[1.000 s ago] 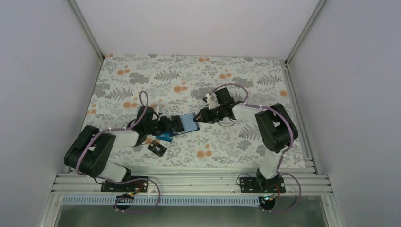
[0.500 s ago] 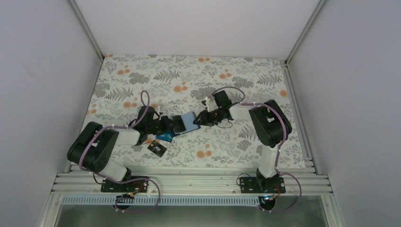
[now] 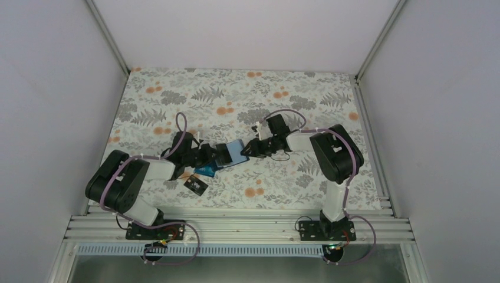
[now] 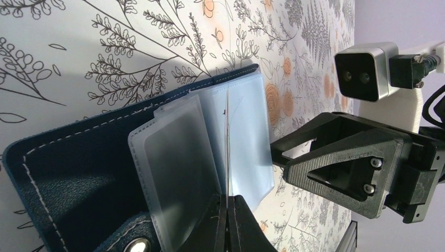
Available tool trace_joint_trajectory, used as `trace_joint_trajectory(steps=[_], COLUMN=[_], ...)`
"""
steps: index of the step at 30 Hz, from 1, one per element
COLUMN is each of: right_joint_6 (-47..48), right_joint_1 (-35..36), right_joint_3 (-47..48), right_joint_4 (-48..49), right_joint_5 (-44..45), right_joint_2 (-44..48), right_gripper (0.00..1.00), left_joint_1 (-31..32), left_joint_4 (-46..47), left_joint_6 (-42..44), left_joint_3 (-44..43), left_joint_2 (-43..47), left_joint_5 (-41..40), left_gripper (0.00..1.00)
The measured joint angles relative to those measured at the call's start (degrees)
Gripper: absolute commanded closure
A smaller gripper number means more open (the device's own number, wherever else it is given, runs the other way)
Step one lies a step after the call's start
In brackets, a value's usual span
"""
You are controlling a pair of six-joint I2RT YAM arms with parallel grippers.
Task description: Put the credit cards into the card holder
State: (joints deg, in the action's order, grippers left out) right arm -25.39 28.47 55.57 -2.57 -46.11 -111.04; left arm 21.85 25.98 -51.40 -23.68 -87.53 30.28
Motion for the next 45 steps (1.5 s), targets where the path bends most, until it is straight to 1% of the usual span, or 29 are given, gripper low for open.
trace_joint_trajectory(steps=[16, 25, 29, 38, 45], right_joint_6=[-0.66, -1.01, -1.09, -1.11, -1.11], right_joint_1=[0.35, 0.35, 0.37, 0.37, 0.37], right_joint_3=[-3.41, -3.5, -3.5, -3.58, -3.61], right_joint_4=[2.38, 2.58, 2.6, 2.64, 2.73], right_joint_5=[-1.51, -1.53, -1.53, -1.49, -1.46], right_joint_2=[1.4, 1.42, 1.42, 1.44, 1.46], right_gripper=[0.67, 0.67, 0.67, 0.67, 0.68], left_joint_1=[0.0, 0.0, 0.0, -0.22, -0.22], left_joint_4=[0.87, -5.95, -6.88, -3.08, -1.33], left_joint_6=[-2.64, -1.84, -1.6, -2.47, -3.28], left_joint_3=[-0.11, -0.09, -0.09, -0.09, -0.09], left_joint_2=[-1.22, 4.17, 4.37, 0.74, 0.04], left_joint_5=[1.01, -1.86, -2.64, -1.01, 0.37], left_gripper=[0.98, 0.98, 0.98, 0.98, 0.98])
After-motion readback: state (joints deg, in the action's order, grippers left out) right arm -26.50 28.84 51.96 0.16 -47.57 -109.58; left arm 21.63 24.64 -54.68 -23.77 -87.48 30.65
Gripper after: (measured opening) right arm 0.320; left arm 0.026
